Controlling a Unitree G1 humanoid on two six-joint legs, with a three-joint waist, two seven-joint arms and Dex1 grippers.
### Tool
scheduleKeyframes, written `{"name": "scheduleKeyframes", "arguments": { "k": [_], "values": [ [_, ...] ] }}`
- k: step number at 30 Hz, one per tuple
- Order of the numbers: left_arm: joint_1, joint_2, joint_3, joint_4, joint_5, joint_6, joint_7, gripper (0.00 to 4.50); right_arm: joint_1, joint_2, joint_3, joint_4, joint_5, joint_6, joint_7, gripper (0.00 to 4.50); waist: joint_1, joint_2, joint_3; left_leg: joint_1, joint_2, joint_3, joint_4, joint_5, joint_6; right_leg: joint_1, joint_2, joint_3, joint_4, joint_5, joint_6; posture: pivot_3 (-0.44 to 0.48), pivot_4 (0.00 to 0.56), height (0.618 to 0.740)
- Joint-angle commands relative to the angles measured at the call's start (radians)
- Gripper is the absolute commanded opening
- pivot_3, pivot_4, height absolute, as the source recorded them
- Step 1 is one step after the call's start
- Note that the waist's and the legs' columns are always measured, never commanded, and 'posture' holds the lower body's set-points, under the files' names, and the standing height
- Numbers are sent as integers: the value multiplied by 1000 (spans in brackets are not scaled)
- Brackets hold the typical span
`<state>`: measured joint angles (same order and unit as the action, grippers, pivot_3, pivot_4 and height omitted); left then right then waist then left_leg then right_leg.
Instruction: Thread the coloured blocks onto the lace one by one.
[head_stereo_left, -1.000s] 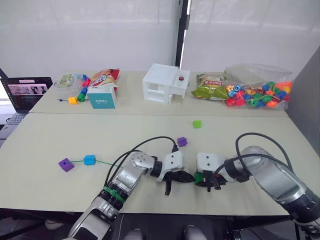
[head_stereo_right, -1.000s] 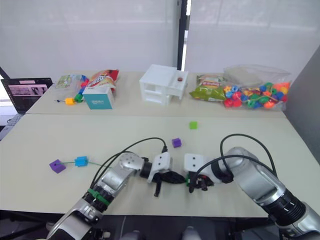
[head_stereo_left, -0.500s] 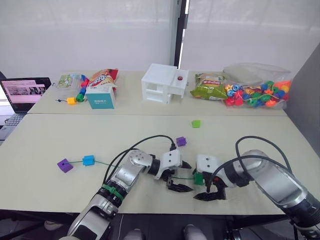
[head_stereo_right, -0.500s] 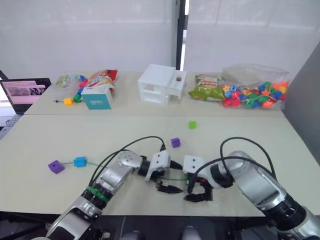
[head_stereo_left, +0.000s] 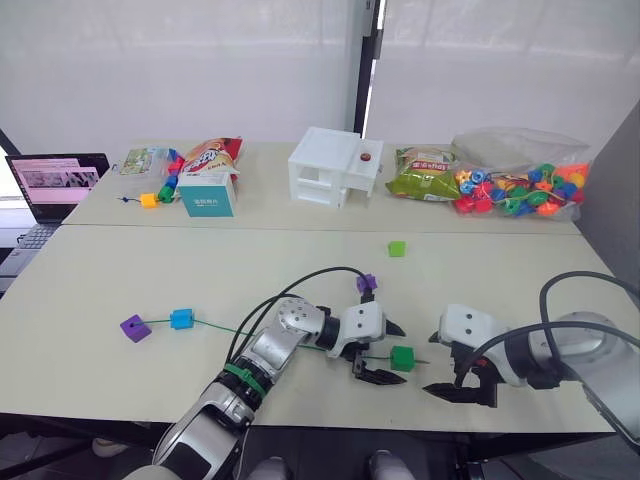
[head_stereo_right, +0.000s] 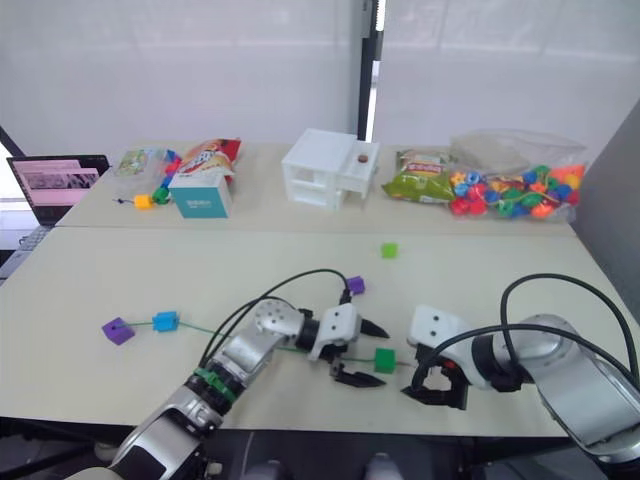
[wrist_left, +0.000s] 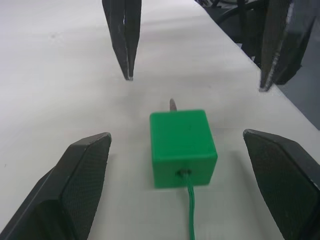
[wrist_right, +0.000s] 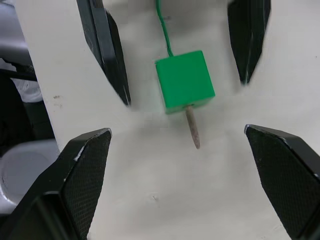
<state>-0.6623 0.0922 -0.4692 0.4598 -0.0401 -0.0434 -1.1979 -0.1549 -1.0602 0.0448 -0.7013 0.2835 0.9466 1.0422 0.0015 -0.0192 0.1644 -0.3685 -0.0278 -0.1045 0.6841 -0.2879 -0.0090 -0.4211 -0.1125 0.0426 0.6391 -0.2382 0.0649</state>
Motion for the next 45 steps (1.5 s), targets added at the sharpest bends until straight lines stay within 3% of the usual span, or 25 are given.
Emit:
{"name": "scheduleKeyframes", "arguments": {
  "k": [1, 4, 10, 11, 25, 34, 40, 45],
  "values": [
    [-29, -17, -1, 27, 3, -31, -5, 4201, 2, -4, -6, -19, -5, -17, -45, 4500, 0, 0, 0, 0, 0, 0, 0, 0, 0, 0, 0, 0, 0, 0, 0, 0, 150, 740],
    [-43, -29, -3, 59, 11, -45, -3, 3377, 2, -11, 47, 0, -45, -58, -77, 4500, 0, 0, 0, 0, 0, 0, 0, 0, 0, 0, 0, 0, 0, 0, 0, 0, 150, 740],
    [-51, -34, -8, 76, 18, -59, -19, 1322, -48, 18, 151, 71, -100, -107, -112, 4500, -2, 0, 0, 0, 0, 0, 0, 0, 0, 0, 0, 0, 0, 0, 0, 0, 150, 740],
    [-48, -31, -12, 73, 21, -60, -24, 1197, -58, 25, 162, 83, -103, -108, -117, 4500, -2, 0, 0, 0, 0, 0, 0, 0, 0, 0, 0, 0, 0, 0, 0, 0, 150, 740],
    [-58, -29, -11, 103, 46, -83, -26, 1198, -78, 61, 193, 56, -71, 21, -152, 0, -3, 0, 0, 0, 0, 0, 1, 0, 0, 1, 0, 0, 0, 0, 0, 0, 150, 740],
    [-61, 15, 20, 122, 43, -104, -32, 1198, -53, 31, 174, 48, -54, 19, -157, 0, -3, 0, 0, 0, 0, 0, 1, 0, 0, 1, 0, 0, 0, 0, 0, 0, 150, 740],
    [-56, 123, 115, 72, -16, -108, -35, 1198, -68, -22, 180, 86, -65, -39, -114, 0, -22, 0, 0, 1, 1, 0, 0, 0, 0, 0, 1, 0, 1, 0, 0, 0, 150, 740],
    [-46, 265, 206, 69, -66, -68, -80, 1198, -98, -39, 193, 149, -81, -105, -74, 0, -19, 0, 0, 1, 1, 0, 1, 0, 0, 0, 1, 0, 1, 0, 0, 0, 150, 740]
  ]
}}
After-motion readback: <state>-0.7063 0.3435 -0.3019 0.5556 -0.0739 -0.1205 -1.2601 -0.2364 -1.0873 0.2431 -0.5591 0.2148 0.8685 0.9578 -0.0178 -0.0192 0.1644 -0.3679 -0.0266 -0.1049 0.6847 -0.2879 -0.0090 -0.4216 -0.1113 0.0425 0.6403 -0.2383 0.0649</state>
